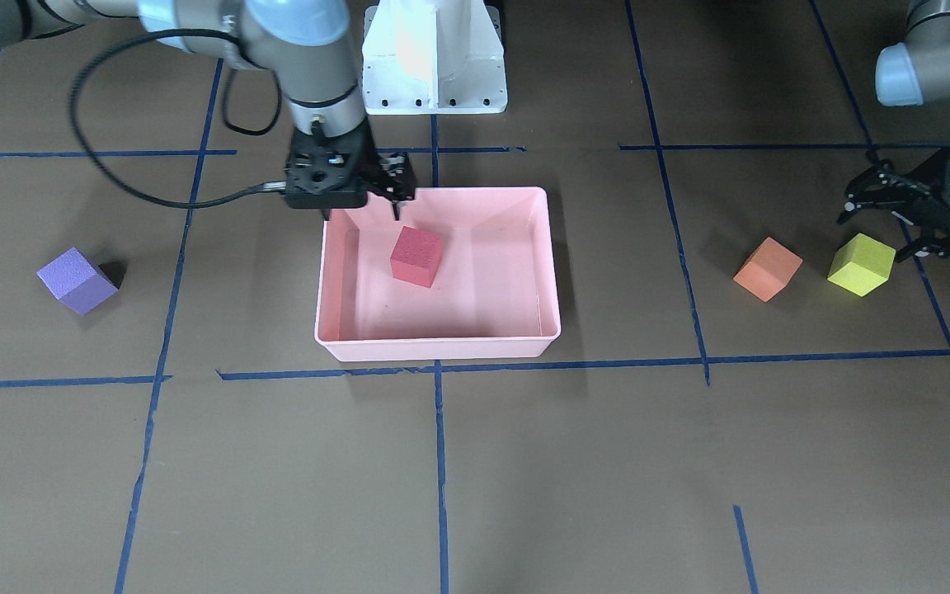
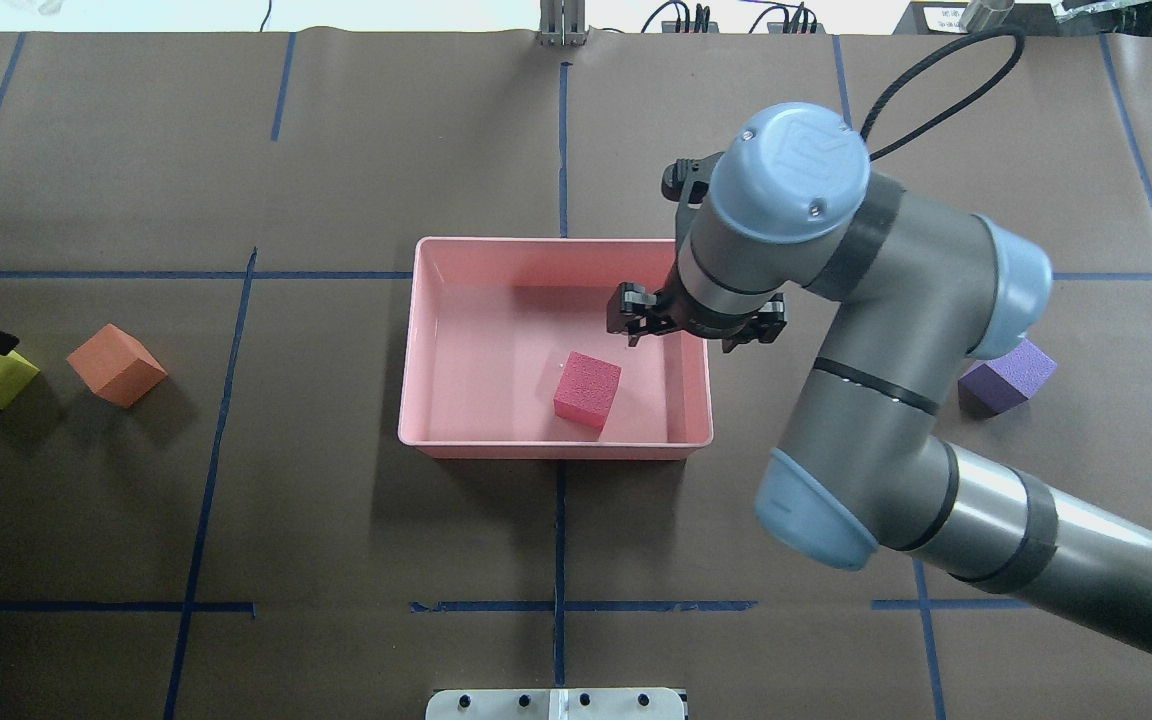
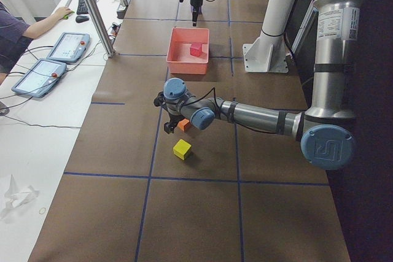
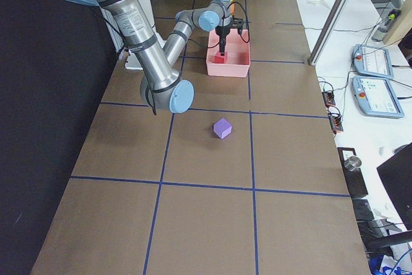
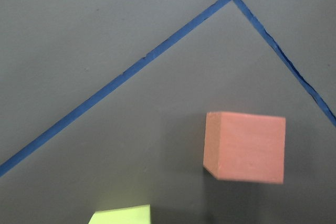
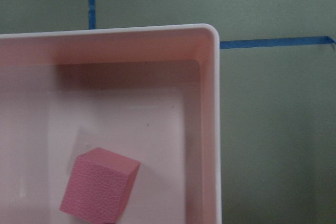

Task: Place blocks into pink bin with both arms
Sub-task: 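Grasp the orange cube with the left gripper while the right gripper withdraws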

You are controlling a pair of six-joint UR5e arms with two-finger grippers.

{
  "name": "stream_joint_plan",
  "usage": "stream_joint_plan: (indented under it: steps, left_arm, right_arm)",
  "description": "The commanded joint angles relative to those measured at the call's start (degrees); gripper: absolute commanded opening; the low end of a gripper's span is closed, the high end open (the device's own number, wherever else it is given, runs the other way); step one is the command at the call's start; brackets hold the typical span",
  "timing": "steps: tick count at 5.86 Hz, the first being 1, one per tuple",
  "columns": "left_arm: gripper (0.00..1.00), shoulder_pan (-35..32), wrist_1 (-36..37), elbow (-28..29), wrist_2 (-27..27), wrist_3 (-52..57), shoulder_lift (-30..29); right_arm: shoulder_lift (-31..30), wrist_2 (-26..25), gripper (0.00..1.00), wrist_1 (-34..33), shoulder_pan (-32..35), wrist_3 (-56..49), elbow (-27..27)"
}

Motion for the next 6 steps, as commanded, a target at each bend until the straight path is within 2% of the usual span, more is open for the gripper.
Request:
stream_joint_plan:
  steps: [1,3,5,6]
  left_arm:
    - [1.00,6.5,-4.5,1.0,3.5,-9.8,-1.8]
    - [1.00,10.0,-5.0,2.5,4.8,-10.6,-2.2]
    - [1.00,11.3,-6.2,6.3,5.2,-10.6,-4.3]
    - [0.83,11.3,-6.2,6.4,5.2,-10.7,-4.6]
  right_arm:
    - [-1.9,1.3,1.00,-0.3,1.6,-2.1,1.3]
    - [-2.3,1.3,1.00,-0.3,1.6,-2.1,1.4]
    - [-3.0,1.2,1.00,-0.1,1.6,-2.1,1.6]
    - [-3.0,1.2,1.00,-0.1,1.7,-2.1,1.9]
